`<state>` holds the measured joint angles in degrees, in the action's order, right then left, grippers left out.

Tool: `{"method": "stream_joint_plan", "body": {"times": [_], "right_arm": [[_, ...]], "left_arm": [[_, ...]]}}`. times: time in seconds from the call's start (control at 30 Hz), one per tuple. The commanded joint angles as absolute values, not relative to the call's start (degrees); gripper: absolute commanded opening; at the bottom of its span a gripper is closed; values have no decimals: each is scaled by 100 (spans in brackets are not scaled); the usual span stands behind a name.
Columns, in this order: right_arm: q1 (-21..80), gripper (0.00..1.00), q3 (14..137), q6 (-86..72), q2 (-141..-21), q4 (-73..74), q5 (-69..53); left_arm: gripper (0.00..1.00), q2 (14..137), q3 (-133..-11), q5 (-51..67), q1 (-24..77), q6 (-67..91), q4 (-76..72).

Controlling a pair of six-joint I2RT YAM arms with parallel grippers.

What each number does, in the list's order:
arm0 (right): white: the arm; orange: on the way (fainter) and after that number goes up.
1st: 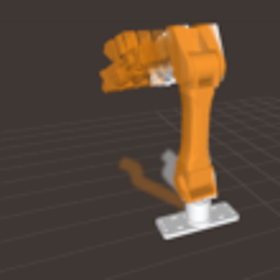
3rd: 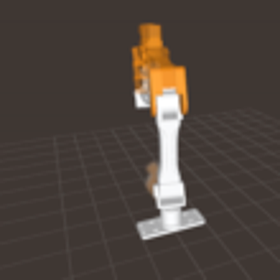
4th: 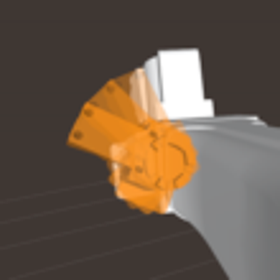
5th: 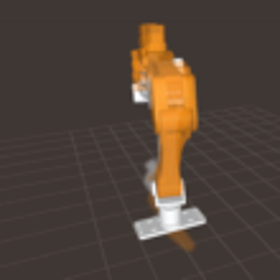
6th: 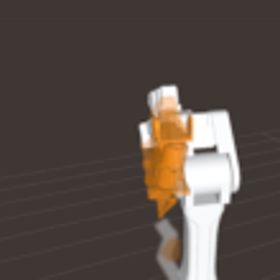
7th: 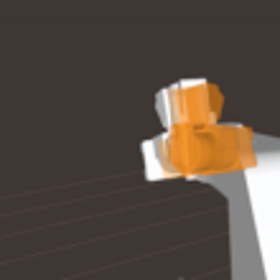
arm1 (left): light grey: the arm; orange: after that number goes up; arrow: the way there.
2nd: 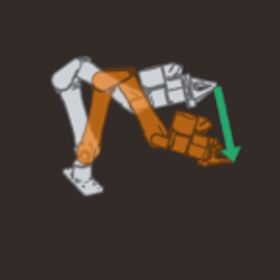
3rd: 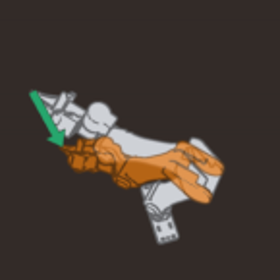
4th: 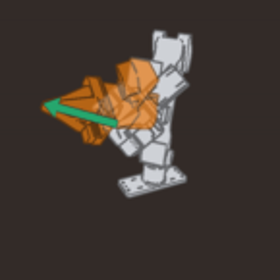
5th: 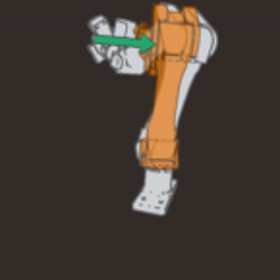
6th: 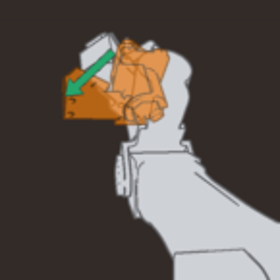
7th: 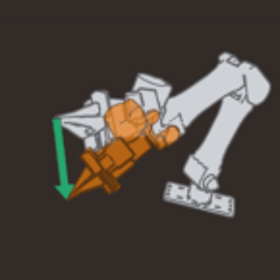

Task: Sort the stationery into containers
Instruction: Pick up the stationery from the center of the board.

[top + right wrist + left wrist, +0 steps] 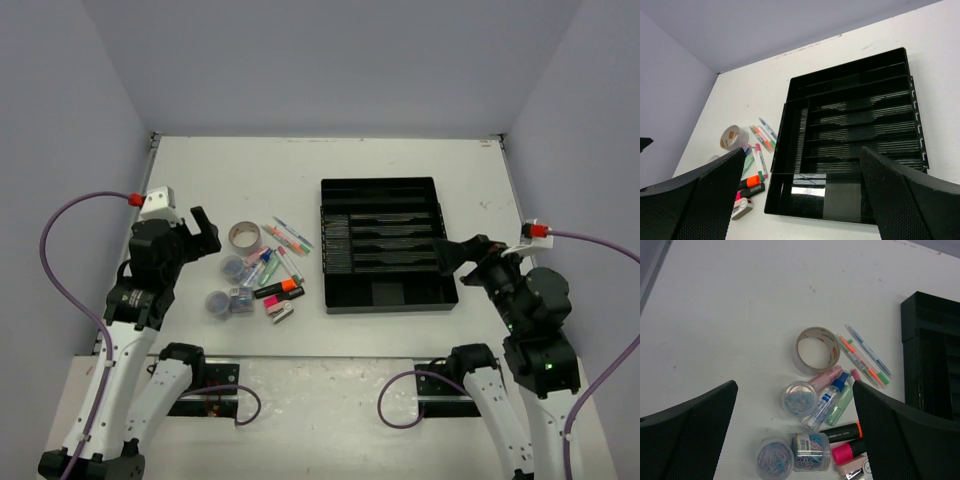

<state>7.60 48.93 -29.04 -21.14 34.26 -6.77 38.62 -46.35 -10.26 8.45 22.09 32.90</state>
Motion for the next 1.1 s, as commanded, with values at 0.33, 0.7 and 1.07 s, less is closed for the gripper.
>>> {"method": "stream_joint_plan", "body": {"times": [0.33,0.7,1.07], "right_arm": [[773,99,4422,-3129,-2242,2711,-1718],[791,99,4612,-3015,-2750,2732,-2267],[791,99,4284,-2948,-2545,2635,-2349]], "left_arm": [[100,4914,-4813,-705,880,3234,2694],[95,7464,-5500,-1828,879,3412,2015],[43,8735,-5389,-1414,879,3331,1367]]}}
